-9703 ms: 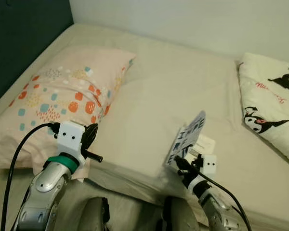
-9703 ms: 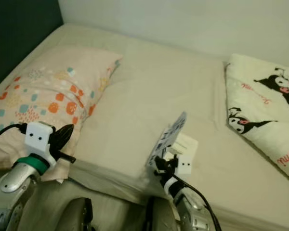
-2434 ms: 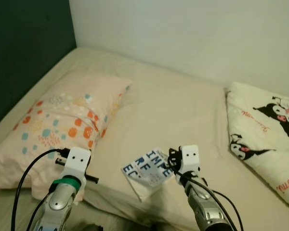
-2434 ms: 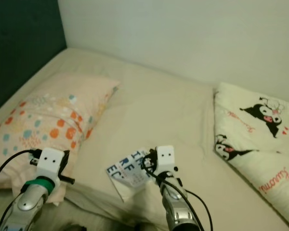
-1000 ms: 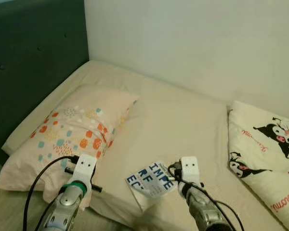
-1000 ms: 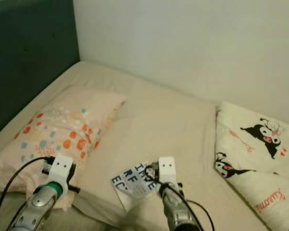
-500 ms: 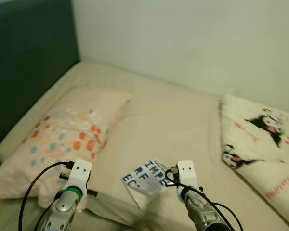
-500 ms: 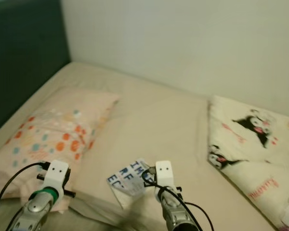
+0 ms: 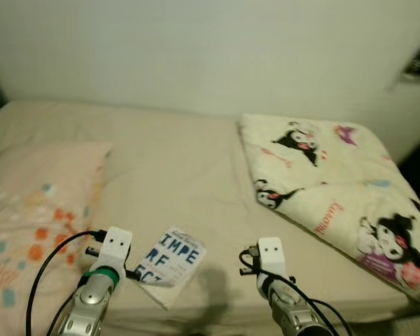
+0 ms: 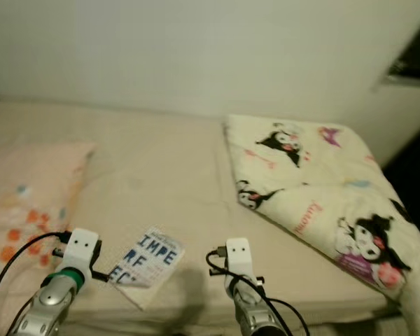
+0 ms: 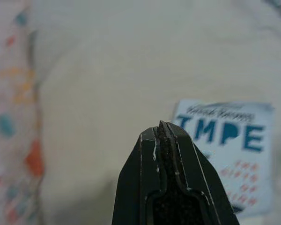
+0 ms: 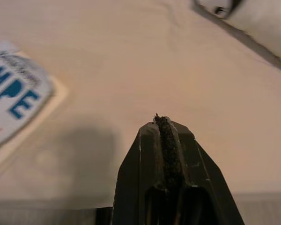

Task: Clean up the room

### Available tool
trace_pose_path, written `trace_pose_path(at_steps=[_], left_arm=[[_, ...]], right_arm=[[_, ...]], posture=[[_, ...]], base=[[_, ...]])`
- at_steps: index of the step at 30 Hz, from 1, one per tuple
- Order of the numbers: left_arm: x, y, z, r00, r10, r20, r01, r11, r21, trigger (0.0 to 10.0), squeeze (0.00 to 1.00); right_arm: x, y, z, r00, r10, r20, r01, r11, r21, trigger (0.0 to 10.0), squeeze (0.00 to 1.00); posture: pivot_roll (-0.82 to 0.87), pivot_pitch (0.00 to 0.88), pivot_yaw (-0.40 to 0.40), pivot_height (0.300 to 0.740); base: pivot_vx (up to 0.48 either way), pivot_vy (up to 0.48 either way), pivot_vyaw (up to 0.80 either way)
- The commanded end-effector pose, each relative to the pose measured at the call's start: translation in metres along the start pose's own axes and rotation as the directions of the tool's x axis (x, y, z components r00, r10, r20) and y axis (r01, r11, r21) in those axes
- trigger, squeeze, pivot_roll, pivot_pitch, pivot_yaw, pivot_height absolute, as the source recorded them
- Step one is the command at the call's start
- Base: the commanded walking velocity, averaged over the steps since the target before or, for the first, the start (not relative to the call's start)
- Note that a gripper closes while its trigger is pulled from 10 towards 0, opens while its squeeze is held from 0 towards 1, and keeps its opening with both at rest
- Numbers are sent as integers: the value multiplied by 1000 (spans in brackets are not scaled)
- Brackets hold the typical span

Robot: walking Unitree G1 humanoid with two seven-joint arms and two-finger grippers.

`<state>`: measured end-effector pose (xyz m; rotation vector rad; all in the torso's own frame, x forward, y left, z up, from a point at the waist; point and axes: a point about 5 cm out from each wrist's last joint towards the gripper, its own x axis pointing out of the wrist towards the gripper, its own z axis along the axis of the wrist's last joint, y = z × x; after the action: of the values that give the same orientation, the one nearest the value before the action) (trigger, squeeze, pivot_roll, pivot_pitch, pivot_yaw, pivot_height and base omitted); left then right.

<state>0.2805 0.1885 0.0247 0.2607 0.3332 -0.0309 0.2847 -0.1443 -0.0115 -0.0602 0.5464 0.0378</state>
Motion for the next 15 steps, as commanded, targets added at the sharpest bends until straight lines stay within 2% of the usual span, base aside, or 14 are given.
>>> trace_pose_path(at_steps=[1, 7, 15], left_arm=[[-1, -3, -4, 1000, -5, -8, 5, 1000, -1, 10000, 0], [-2, -2, -4, 1000, -5, -8, 5, 1000, 3, 10000, 0], [2, 1, 0, 1000, -29, -9, 30, 999, 38, 10000, 0]], right_arm=[[0, -5, -2, 1000, -14, -10, 14, 1000, 22, 10000, 0], [0, -4, -3, 1000, -15, -15, 15, 999, 39, 10000, 0], [0, -4, -6, 999, -33, -28, 35, 997, 74, 10000, 0]], posture=[[129, 0, -57, 740], [132, 0, -52, 740], [142, 0, -5, 740]], base=[[0, 0, -800], [0, 0, -800], [0, 0, -800]])
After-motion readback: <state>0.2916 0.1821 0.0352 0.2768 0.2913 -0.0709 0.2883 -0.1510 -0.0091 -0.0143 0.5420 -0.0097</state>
